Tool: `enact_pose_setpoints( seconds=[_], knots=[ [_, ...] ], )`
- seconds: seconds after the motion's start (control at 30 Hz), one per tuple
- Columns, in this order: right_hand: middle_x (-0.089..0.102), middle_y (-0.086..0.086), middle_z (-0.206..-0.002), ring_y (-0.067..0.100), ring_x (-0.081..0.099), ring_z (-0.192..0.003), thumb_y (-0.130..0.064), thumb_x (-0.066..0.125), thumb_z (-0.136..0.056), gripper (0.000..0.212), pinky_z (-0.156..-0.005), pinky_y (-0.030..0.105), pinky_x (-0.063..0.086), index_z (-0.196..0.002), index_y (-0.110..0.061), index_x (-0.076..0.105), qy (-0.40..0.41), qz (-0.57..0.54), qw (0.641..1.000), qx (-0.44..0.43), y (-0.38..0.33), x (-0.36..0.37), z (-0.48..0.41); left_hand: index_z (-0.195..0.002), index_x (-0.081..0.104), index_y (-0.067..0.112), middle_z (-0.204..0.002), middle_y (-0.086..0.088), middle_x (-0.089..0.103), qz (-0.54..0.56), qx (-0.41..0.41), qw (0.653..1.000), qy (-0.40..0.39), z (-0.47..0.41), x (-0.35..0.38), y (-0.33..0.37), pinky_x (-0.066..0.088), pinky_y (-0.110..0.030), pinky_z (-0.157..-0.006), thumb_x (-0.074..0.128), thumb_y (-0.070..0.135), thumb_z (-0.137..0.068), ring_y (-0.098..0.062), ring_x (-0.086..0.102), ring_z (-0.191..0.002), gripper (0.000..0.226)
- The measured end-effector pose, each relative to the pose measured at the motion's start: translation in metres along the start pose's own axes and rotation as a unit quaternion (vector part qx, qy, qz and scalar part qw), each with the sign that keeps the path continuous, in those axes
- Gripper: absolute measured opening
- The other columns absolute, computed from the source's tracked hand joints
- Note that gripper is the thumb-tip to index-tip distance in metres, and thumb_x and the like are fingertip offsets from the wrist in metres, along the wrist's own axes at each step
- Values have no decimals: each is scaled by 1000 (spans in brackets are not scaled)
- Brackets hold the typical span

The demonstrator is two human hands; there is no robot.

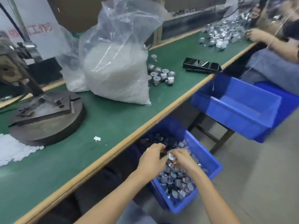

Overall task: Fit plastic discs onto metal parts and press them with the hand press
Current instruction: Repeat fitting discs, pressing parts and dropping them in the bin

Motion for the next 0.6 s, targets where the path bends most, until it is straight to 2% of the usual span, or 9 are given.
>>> enact_pose_setpoints(
  seconds=[0.07,0.1,0.13,0.2,0.27,0.3,0.37,0.43,0.6],
  knots=[
    [52,5,-74,17,53,-65,-9,46,-97,21,-64,31,55,-79,-10,57,53,-34,997,46,28,-6,-17,-127,50,19,-121,2,56,-14,-9,1000,-12,-2,6,-2,43,-29,-87,58,25,-88,-19,55,-103,40],
    [55,6,-80,20,55,-71,-9,46,-96,16,-74,38,55,-87,-10,59,87,-36,994,52,38,-9,-23,-127,50,20,-121,2,56,-19,-10,1000,-16,-4,7,-4,42,-29,-86,58,25,-88,-19,56,-103,41],
    [59,8,-89,23,56,-77,-9,47,-96,14,-78,40,52,-98,-10,61,121,-31,991,46,45,-11,-27,-128,50,20,-121,2,57,-23,-10,999,-19,-6,7,-5,42,-28,-86,58,23,-87,-19,56,-103,41],
    [63,5,-101,28,61,-87,-11,46,-96,27,-77,35,51,-119,-11,59,163,-27,986,30,52,-16,-29,-128,50,19,-121,1,57,-28,-11,999,-26,-10,6,-6,42,-28,-86,57,22,-87,-18,56,-102,41],
    [63,-6,-97,37,63,-93,-10,45,-96,34,-80,42,55,-128,-14,56,169,-31,985,25,53,-17,-28,-128,50,19,-122,2,57,-31,-11,999,-26,-14,5,-4,43,-27,-86,56,21,-88,-17,55,-103,40],
    [61,-9,-94,36,65,-86,-9,45,-96,36,-76,42,56,-130,-15,55,172,-28,984,26,53,-17,-27,-128,50,19,-122,3,57,-31,-8,999,-24,-15,4,-3,43,-27,-87,56,21,-89,-16,55,-104,40],
    [63,-2,-102,24,63,-77,-8,44,-95,36,-73,38,55,-129,-14,56,183,-16,983,23,51,-17,-25,-128,50,19,-122,3,56,-28,1,999,-20,-17,3,0,42,-27,-87,56,20,-89,-15,54,-104,39],
    [63,6,-114,26,63,-92,-7,44,-94,33,-82,38,51,-123,-12,59,202,-6,979,20,46,-16,-22,-127,51,20,-122,4,56,-24,13,1000,-15,-17,1,3,43,-27,-87,56,19,-90,-15,55,-103,38],
    [66,3,-103,23,63,-96,-10,47,-93,22,-90,45,49,-103,-17,65,219,17,974,-61,8,-11,-8,-124,54,20,-115,7,57,-8,64,998,24,-11,-13,10,40,-20,-82,54,16,-90,-11,54,-98,35]
  ],
)
Point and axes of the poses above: each hand's wrist, its own z-axis away from the middle knuckle, its own x-axis out of the palm, y = z × x, the point moved 1 cm from there along -z, towards the middle knuckle
